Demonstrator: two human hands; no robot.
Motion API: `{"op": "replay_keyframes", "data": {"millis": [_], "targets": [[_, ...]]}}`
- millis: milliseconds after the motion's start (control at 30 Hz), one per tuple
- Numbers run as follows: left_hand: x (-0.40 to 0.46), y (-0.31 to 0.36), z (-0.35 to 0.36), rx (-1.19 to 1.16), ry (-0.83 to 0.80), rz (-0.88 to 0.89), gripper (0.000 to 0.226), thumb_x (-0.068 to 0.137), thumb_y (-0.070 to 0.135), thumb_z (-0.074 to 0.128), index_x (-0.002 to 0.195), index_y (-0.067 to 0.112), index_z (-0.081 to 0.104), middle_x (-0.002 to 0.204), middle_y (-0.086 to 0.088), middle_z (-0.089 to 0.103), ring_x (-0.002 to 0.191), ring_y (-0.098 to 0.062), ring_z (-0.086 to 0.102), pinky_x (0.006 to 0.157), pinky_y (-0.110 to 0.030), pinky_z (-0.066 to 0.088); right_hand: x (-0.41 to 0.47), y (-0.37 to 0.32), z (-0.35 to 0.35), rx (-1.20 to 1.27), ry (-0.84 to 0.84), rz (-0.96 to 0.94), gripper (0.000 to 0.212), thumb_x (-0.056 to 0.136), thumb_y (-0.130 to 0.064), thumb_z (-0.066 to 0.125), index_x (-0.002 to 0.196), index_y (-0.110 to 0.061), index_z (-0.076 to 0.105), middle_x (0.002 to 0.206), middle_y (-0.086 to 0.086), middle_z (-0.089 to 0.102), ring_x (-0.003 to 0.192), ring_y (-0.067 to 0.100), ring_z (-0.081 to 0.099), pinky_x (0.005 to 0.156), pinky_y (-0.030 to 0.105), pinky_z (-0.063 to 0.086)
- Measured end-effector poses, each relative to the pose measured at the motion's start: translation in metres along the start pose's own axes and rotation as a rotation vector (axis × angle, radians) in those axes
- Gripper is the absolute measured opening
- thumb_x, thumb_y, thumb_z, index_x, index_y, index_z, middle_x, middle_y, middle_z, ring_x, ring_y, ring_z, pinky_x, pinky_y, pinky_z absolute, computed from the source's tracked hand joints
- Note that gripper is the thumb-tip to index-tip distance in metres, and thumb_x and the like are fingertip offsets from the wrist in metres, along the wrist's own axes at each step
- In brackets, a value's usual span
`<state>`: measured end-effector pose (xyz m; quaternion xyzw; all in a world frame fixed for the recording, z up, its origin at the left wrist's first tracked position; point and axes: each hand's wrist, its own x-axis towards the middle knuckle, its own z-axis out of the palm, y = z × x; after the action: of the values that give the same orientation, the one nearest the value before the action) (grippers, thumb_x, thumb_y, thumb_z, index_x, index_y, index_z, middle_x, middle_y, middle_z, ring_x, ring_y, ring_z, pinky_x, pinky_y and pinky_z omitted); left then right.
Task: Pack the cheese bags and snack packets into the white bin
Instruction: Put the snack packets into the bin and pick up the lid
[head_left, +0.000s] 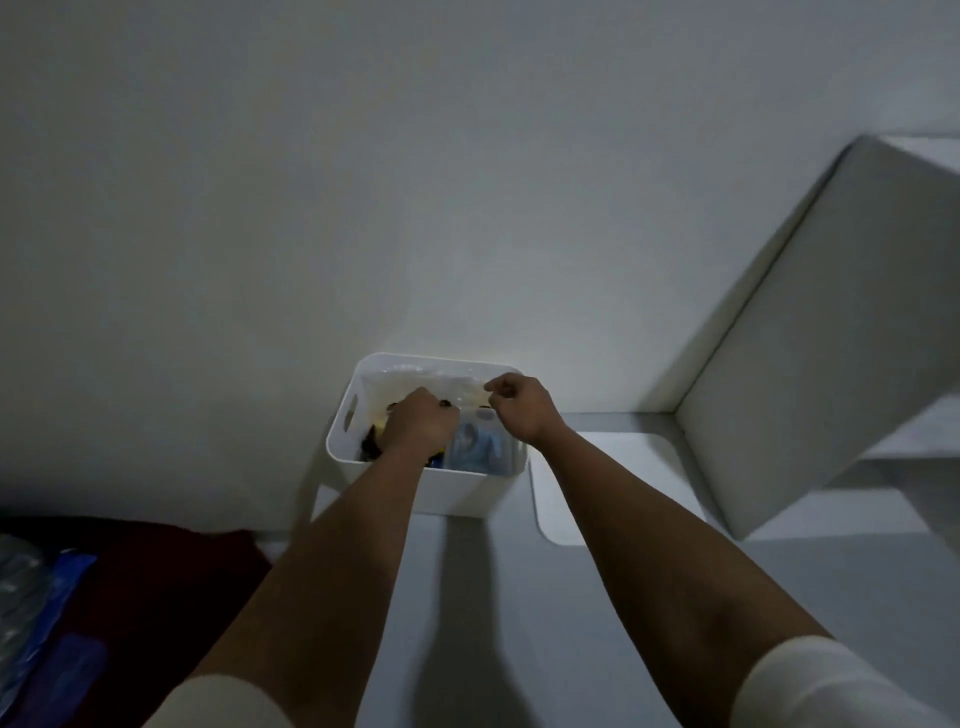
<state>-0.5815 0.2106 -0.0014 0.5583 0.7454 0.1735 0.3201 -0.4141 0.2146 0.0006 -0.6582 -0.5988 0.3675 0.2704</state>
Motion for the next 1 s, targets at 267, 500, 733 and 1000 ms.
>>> {"op": "replay_keyframes", "data": {"millis": [267, 500, 733, 1000], "targets": [[-0.073, 0.062, 0.059, 0.065, -0.123, 0.263, 0.055, 0.09, 0.042, 0.058, 0.14, 0.019, 0.053, 0.141, -0.01, 0.059, 0.127, -0.033, 0.057, 0.104, -0.041, 0.049, -0.077, 0.069, -0.083, -0.074, 0.142, 0.185, 0.034, 0.092, -0.027, 0.067, 0.123, -0.014, 0.069, 0.126, 0.008, 0.07, 0.113, 0.024, 0.065, 0.098, 0.034, 0.051], [-0.079, 0.095, 0.143, 0.056, -0.287, 0.308, 0.053, 0.09, 0.04, 0.059, 0.141, 0.024, 0.052, 0.143, -0.005, 0.058, 0.129, -0.028, 0.057, 0.102, -0.035, 0.046, -0.089, 0.161, -0.126, -0.066, 0.191, 0.416, 0.042, 0.089, -0.035, 0.069, 0.125, -0.013, 0.066, 0.123, 0.012, 0.069, 0.109, 0.027, 0.067, 0.099, 0.037, 0.052], [-0.027, 0.08, 0.236, 0.001, -0.388, 0.038, 0.067, 0.087, 0.041, 0.064, 0.147, 0.021, 0.043, 0.142, -0.012, 0.055, 0.127, -0.033, 0.057, 0.108, -0.042, 0.046, -0.046, 0.261, -0.135, -0.07, 0.145, 0.578, 0.061, 0.092, -0.038, 0.066, 0.144, -0.008, 0.052, 0.139, 0.016, 0.06, 0.128, 0.032, 0.058, 0.108, 0.037, 0.046], [0.016, 0.049, 0.303, 0.0, -0.233, -0.333, 0.084, 0.085, 0.037, 0.07, 0.156, 0.015, 0.03, 0.149, -0.018, 0.042, 0.134, -0.041, 0.046, 0.108, -0.049, 0.043, 0.001, 0.354, -0.135, -0.113, 0.161, 0.751, 0.073, 0.092, -0.042, 0.065, 0.151, -0.01, 0.036, 0.149, 0.021, 0.046, 0.139, 0.04, 0.044, 0.108, 0.047, 0.04]]}}
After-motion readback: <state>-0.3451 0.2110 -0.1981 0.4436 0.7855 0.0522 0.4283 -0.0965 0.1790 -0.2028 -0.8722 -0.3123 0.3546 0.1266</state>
